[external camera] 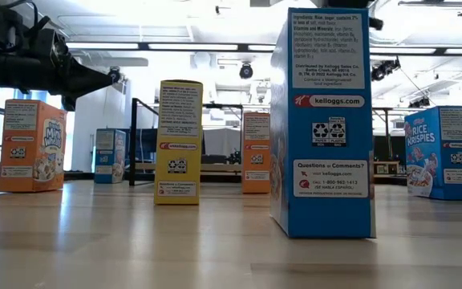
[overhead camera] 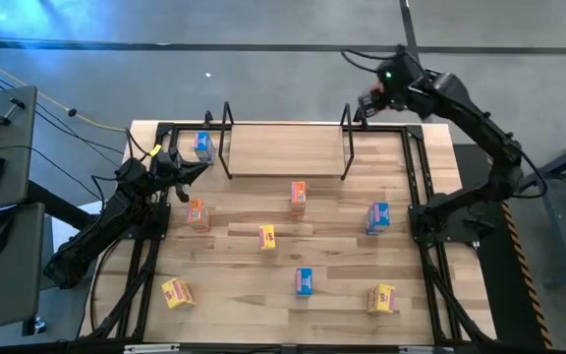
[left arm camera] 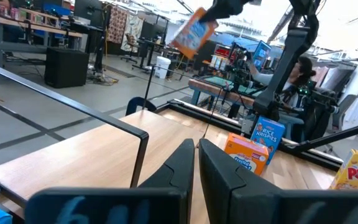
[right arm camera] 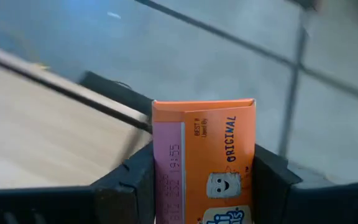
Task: Stack cereal on shelf
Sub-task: Put the top right orange cereal box on the shelf
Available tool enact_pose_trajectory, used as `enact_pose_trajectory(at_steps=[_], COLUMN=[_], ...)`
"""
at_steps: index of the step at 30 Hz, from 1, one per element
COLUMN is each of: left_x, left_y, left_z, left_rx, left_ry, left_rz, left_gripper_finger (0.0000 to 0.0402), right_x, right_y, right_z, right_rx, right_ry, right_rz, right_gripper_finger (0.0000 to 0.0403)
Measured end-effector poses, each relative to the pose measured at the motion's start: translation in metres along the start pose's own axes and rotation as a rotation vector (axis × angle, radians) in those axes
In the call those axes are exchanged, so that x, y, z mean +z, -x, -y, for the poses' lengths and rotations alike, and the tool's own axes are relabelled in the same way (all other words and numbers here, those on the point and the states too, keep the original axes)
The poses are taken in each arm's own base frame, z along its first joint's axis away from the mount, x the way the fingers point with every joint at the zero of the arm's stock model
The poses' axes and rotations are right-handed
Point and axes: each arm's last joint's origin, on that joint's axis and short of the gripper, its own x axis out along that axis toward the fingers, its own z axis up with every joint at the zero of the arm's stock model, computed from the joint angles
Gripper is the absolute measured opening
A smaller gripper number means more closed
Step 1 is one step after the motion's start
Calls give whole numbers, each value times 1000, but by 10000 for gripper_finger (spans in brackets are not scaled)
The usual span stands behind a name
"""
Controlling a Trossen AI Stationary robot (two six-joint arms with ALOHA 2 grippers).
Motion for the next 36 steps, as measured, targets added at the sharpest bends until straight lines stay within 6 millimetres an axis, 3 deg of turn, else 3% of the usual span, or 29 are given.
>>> enact_pose_trajectory(at_steps=[4, 7, 12, 18, 28, 31, 36], left_x=[0, 0, 0, 0, 0, 0, 0], left_y=[0, 0, 0, 0, 0, 0, 0], left_z=[0, 0, 0, 0, 0, 0, 0], left_rx=[0, 0, 0, 0, 0, 0, 0], left_ry=[0, 0, 0, 0, 0, 0, -2], left_rz=[0, 0, 0, 0, 0, 0, -1], left_gripper_finger=[17, 17, 17, 17, 17, 17, 17], right_x=[21, 34, 50, 55, 48, 38, 35], right_y=[-9, -26, -68, -127, -205, -219, -226], right_z=[-27, -51, -95, -136, -177, -180, -181], right_rx=[153, 233, 342, 487, 564, 584, 612], right_ry=[180, 328, 558, 730, 864, 898, 887], right_rz=[100, 140, 132, 74, -15, -39, -52], right_gripper_finger=[170, 170, 170, 170, 170, 170, 170])
